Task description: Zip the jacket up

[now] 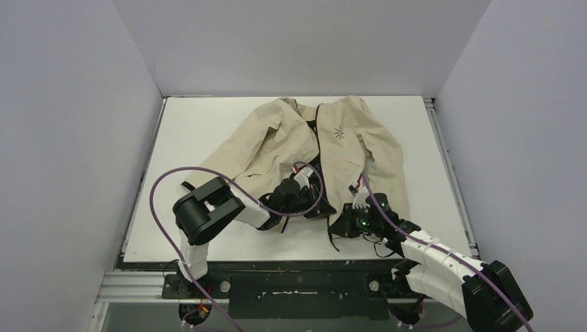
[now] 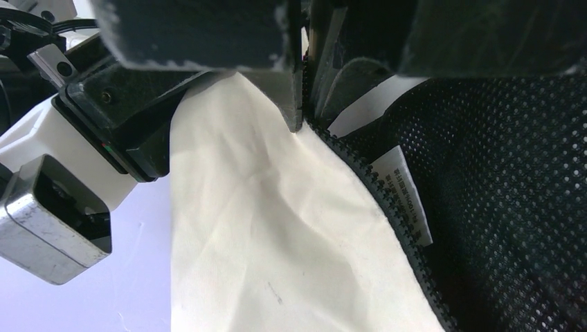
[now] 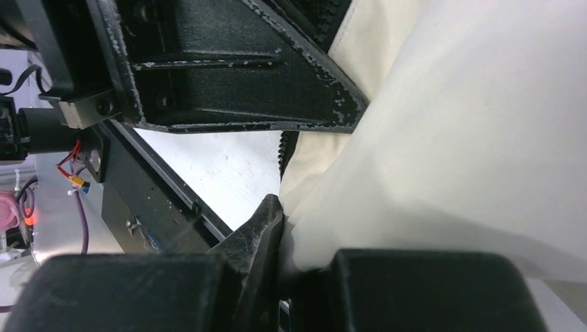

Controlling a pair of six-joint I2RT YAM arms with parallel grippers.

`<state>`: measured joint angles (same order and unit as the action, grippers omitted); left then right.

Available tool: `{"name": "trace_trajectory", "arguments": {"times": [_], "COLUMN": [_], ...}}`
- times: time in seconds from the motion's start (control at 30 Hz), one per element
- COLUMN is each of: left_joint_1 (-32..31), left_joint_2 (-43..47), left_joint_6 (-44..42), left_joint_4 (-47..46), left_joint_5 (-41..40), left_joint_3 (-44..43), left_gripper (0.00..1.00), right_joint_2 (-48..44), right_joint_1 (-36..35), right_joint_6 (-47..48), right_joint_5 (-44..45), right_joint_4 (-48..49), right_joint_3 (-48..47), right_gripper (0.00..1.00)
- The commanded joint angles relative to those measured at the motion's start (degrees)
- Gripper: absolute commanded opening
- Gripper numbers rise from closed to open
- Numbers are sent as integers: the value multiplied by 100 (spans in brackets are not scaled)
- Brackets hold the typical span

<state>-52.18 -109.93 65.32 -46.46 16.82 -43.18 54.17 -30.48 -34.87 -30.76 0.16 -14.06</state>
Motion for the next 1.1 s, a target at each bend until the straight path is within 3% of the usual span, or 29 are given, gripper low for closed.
{"name": "trace_trajectory", "arguments": {"times": [0.0,0.13,0.23,0.6,0.9,1.0,1.07], "left_joint_1": [123,134,130,120,49,33,30], "left_joint_2": [316,674,999,1609,1624,1596,1583], "left_joint_6": [-149,-247,-357,-386,-397,-390,-357], "left_joint_4": [-184,-101,92,427,378,307,245], "left_joint_5": [54,56,120,110,143,174,189], "left_joint_3": [-188,-124,-176,215,333,357,396], "left_gripper": [16,43,50,50,50,44,31], "right_joint_2": [-169,-276,-371,-1011,-1183,-1188,-1185], "right_joint_1": [-46,-46,-46,-19,-6,-6,-2], "right_joint_6": [4,-108,-135,-354,-397,-391,-397], "right_joint_5": [-679,-1045,-1054,-443,-441,-395,-372], "right_joint_4": [626,1072,1222,1280,1311,1310,1311], "right_joint_3": [-134,-71,-32,-14,38,20,18], "right_gripper": [0,0,0,0,0,0,0]}}
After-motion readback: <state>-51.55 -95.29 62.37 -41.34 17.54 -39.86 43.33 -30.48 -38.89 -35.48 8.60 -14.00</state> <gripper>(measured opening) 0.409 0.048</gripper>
